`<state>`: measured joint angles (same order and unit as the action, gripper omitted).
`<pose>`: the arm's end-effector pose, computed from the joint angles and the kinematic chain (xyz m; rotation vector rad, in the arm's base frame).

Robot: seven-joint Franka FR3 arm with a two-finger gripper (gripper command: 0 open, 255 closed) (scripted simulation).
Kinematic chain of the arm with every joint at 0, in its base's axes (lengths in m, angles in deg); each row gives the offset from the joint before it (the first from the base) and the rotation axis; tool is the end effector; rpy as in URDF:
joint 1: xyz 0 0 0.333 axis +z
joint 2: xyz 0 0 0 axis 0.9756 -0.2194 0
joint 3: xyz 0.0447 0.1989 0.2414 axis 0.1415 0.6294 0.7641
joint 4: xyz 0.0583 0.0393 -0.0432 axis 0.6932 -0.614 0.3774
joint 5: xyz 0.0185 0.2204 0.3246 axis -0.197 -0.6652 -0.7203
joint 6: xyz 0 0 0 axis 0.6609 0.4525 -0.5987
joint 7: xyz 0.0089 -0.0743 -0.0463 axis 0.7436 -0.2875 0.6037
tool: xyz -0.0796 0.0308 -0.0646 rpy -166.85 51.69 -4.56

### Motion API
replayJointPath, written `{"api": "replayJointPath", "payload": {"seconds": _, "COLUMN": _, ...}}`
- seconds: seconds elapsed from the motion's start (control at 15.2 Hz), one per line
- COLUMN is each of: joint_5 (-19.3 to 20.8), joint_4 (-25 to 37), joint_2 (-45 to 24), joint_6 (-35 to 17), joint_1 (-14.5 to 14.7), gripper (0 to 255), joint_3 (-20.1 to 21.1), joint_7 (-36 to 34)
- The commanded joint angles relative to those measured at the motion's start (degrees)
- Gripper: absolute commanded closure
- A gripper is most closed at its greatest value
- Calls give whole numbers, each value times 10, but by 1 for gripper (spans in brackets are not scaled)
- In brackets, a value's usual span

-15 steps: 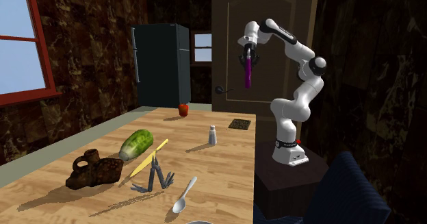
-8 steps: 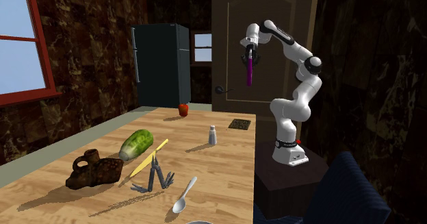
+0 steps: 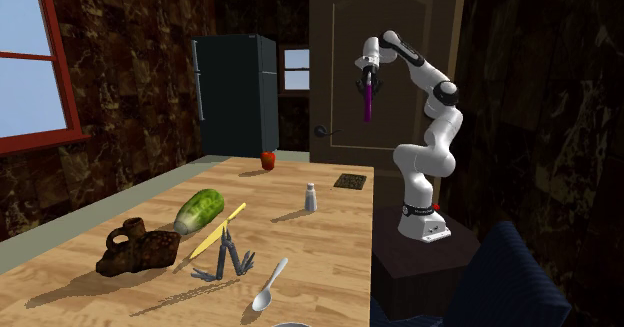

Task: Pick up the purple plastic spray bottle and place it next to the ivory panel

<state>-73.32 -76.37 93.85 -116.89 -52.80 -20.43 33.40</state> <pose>0.0562 -0.4227 0.7127 -2.3580 -1.4645 -0.6717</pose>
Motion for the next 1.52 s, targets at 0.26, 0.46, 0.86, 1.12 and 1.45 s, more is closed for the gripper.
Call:
{"api": "replayJointPath", "payload": {"seconds": 0.26, "joint_5": 79, "joint_4": 197, "joint_2": -24, "joint_6": 89, "joint_1": 116, "gripper": 255, "joint_3": -101, "joint_7": 95}}
{"api": "replayJointPath", "payload": {"seconds": 0.46, "joint_5": 111, "joint_4": 261, "joint_2": -27, "joint_6": 115, "joint_1": 158, "gripper": 255, "joint_3": -134, "joint_7": 130}}
{"api": "replayJointPath", "payload": {"seconds": 0.86, "joint_5": 113, "joint_4": 145, "joint_2": 11, "joint_6": 58, "joint_1": 93, "gripper": 255, "joint_3": -108, "joint_7": 121}}
{"api": "replayJointPath", "payload": {"seconds": 1.12, "joint_5": 119, "joint_4": 86, "joint_2": 34, "joint_6": 28, "joint_1": 64, "gripper": 255, "joint_3": -99, "joint_7": 119}}
{"api": "replayJointPath", "payload": {"seconds": 1.45, "joint_5": 129, "joint_4": 22, "joint_2": 61, "joint_6": -6, "joint_1": 35, "gripper": 255, "joint_3": -95, "joint_7": 118}}
